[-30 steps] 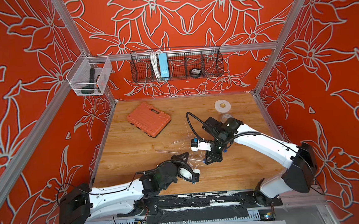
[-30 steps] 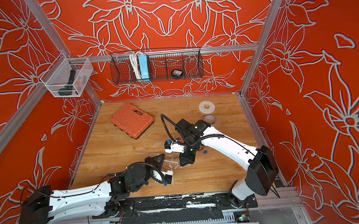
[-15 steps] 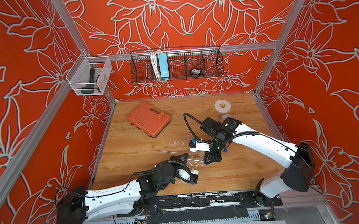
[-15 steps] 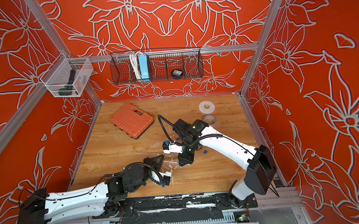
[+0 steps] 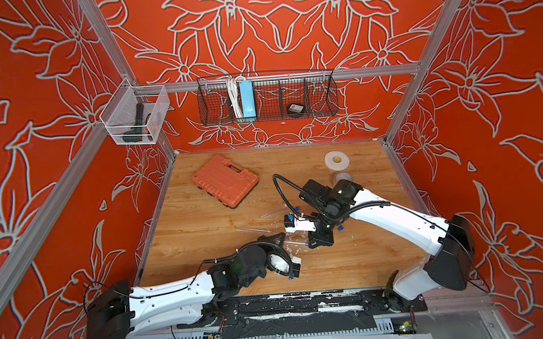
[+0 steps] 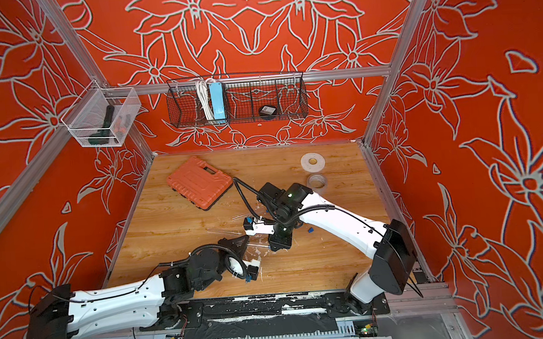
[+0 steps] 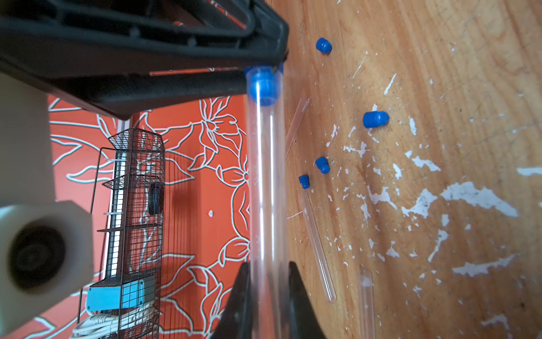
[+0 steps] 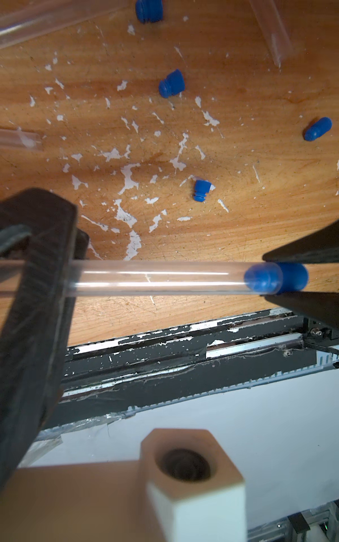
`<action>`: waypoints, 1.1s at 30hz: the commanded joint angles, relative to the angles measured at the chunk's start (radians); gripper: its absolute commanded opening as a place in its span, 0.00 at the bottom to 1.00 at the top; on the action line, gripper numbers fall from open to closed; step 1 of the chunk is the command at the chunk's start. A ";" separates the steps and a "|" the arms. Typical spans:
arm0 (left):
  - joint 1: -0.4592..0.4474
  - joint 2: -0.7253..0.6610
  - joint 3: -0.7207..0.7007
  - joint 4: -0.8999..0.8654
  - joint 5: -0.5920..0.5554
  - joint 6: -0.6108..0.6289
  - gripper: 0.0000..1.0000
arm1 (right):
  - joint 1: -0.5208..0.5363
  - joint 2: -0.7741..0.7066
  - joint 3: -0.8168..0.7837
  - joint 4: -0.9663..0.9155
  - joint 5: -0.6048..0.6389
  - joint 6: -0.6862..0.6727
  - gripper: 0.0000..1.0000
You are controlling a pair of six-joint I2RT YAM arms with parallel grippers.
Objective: Insert stoppers into test tubes
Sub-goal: Insert the stopper into the test tube.
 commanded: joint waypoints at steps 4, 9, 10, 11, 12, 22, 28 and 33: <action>-0.061 0.046 0.034 -0.042 0.404 0.017 0.00 | 0.033 -0.035 0.064 0.589 -0.087 -0.032 0.06; -0.056 0.048 0.040 -0.049 0.323 0.005 0.00 | 0.031 -0.099 0.022 0.598 -0.034 -0.028 0.17; -0.050 0.048 0.042 -0.058 0.288 0.005 0.00 | 0.029 -0.122 0.004 0.586 -0.010 -0.040 0.21; -0.044 0.048 0.043 -0.065 0.253 0.006 0.00 | 0.024 -0.148 -0.014 0.564 0.008 -0.053 0.26; -0.035 0.048 0.045 -0.079 0.224 0.009 0.00 | 0.018 -0.173 -0.032 0.541 0.020 -0.064 0.31; 0.147 0.048 0.150 -0.267 0.294 -0.179 0.00 | -0.126 -0.600 -0.299 0.536 0.127 0.229 0.73; 0.314 0.102 0.272 -0.415 0.695 -0.427 0.00 | -0.240 -0.693 -0.428 0.511 0.387 0.694 0.78; 0.374 0.158 0.328 -0.469 0.811 -0.527 0.00 | -0.353 -0.690 -0.476 0.464 0.322 0.840 0.76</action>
